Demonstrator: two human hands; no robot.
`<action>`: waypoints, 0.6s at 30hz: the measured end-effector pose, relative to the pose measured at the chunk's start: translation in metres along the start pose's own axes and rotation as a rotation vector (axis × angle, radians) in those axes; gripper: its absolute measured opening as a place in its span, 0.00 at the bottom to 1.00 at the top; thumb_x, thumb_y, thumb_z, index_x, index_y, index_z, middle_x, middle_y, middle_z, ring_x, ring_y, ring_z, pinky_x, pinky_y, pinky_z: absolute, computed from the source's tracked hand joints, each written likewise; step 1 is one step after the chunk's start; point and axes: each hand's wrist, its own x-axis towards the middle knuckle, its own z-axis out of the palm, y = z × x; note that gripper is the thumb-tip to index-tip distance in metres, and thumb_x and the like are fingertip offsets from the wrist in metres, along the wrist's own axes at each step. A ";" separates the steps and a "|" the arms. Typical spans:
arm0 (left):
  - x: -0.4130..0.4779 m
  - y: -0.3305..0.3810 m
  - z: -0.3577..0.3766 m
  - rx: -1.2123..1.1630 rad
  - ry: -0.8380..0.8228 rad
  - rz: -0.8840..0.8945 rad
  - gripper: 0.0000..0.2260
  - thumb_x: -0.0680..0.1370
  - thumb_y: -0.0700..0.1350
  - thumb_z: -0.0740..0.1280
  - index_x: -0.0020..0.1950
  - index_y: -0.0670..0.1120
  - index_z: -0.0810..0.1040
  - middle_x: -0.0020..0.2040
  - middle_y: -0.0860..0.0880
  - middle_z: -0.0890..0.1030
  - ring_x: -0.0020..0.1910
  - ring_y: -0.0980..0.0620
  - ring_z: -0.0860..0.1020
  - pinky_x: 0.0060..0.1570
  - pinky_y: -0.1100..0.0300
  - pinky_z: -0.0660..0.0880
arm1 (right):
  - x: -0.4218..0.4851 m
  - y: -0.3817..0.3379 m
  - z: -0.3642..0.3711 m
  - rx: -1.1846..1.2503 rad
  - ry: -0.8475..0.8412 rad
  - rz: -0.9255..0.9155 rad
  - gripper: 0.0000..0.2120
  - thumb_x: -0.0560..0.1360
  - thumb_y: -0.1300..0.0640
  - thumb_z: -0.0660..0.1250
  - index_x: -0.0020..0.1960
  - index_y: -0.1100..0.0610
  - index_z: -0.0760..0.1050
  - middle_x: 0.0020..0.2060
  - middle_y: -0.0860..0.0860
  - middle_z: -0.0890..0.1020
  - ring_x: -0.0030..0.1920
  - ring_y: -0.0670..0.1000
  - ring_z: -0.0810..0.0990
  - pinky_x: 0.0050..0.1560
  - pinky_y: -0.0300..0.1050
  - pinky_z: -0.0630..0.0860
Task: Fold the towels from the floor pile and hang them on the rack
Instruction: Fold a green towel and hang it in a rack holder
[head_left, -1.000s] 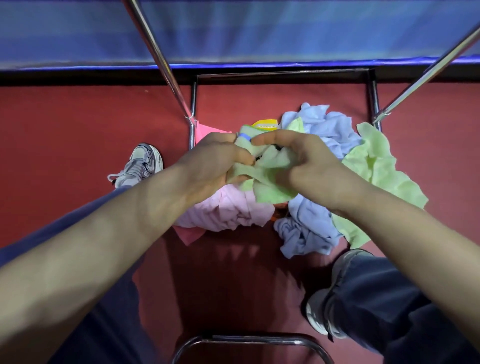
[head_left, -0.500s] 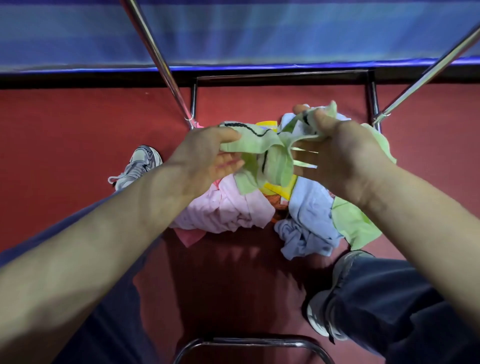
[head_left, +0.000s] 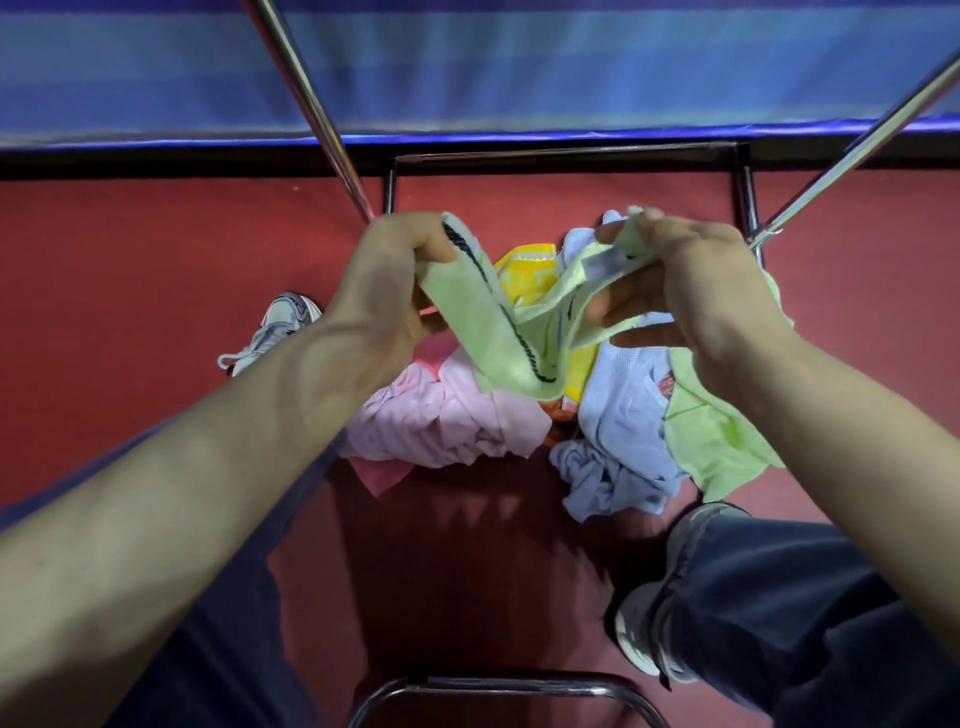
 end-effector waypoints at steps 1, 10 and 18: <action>-0.001 -0.001 0.001 0.051 -0.041 0.023 0.06 0.63 0.43 0.62 0.38 0.44 0.74 0.37 0.46 0.75 0.34 0.49 0.75 0.38 0.59 0.75 | 0.001 0.002 0.000 -0.096 0.014 -0.069 0.17 0.84 0.51 0.56 0.57 0.57 0.81 0.34 0.52 0.83 0.35 0.52 0.80 0.40 0.47 0.79; -0.009 -0.016 0.012 0.420 -0.269 -0.037 0.10 0.78 0.38 0.68 0.59 0.37 0.80 0.49 0.41 0.85 0.46 0.47 0.82 0.48 0.59 0.80 | 0.002 0.022 0.018 0.048 -0.071 -0.127 0.12 0.82 0.64 0.60 0.48 0.68 0.80 0.44 0.62 0.85 0.42 0.57 0.84 0.42 0.46 0.83; -0.006 -0.009 0.027 0.224 -0.028 0.028 0.17 0.76 0.35 0.69 0.63 0.47 0.74 0.46 0.45 0.85 0.41 0.50 0.84 0.43 0.55 0.82 | 0.016 0.007 0.036 0.244 -0.125 0.016 0.13 0.76 0.69 0.65 0.57 0.59 0.78 0.39 0.52 0.83 0.36 0.51 0.80 0.39 0.42 0.77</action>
